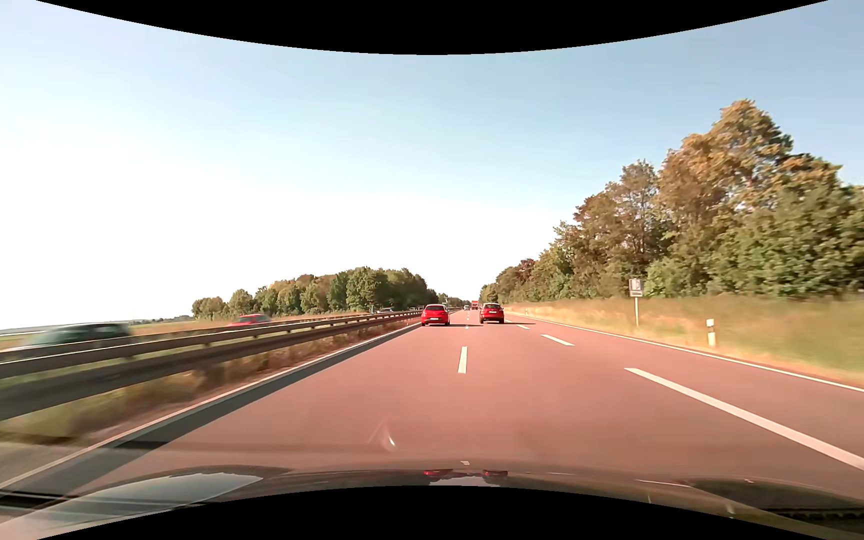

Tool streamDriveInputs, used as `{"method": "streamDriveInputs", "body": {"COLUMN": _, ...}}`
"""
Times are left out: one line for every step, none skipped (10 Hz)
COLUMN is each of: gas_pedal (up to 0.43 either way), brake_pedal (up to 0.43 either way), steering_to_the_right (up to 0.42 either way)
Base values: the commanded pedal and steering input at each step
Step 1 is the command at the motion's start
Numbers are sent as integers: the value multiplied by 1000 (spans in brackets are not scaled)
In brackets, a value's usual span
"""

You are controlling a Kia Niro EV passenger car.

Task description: Follow the waypoints while adhering to traffic rules and regulations

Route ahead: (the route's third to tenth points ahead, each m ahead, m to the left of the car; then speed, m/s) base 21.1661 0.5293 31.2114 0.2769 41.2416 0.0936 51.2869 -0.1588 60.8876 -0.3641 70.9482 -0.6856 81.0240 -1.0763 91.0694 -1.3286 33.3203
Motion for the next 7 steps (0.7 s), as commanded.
{"method": "streamDriveInputs", "body": {"gas_pedal": 469, "brake_pedal": 6, "steering_to_the_right": -1}}
{"method": "streamDriveInputs", "body": {"gas_pedal": 469, "brake_pedal": 6, "steering_to_the_right": -1}}
{"method": "streamDriveInputs", "body": {"gas_pedal": 469, "brake_pedal": 6, "steering_to_the_right": 0}}
{"method": "streamDriveInputs", "body": {"gas_pedal": 469, "brake_pedal": 6, "steering_to_the_right": 0}}
{"method": "streamDriveInputs", "body": {"gas_pedal": 469, "brake_pedal": 6, "steering_to_the_right": 0}}
{"method": "streamDriveInputs", "body": {"gas_pedal": 469, "brake_pedal": 6, "steering_to_the_right": 0}}
{"method": "streamDriveInputs", "body": {"gas_pedal": 469, "brake_pedal": 6, "steering_to_the_right": 1}}
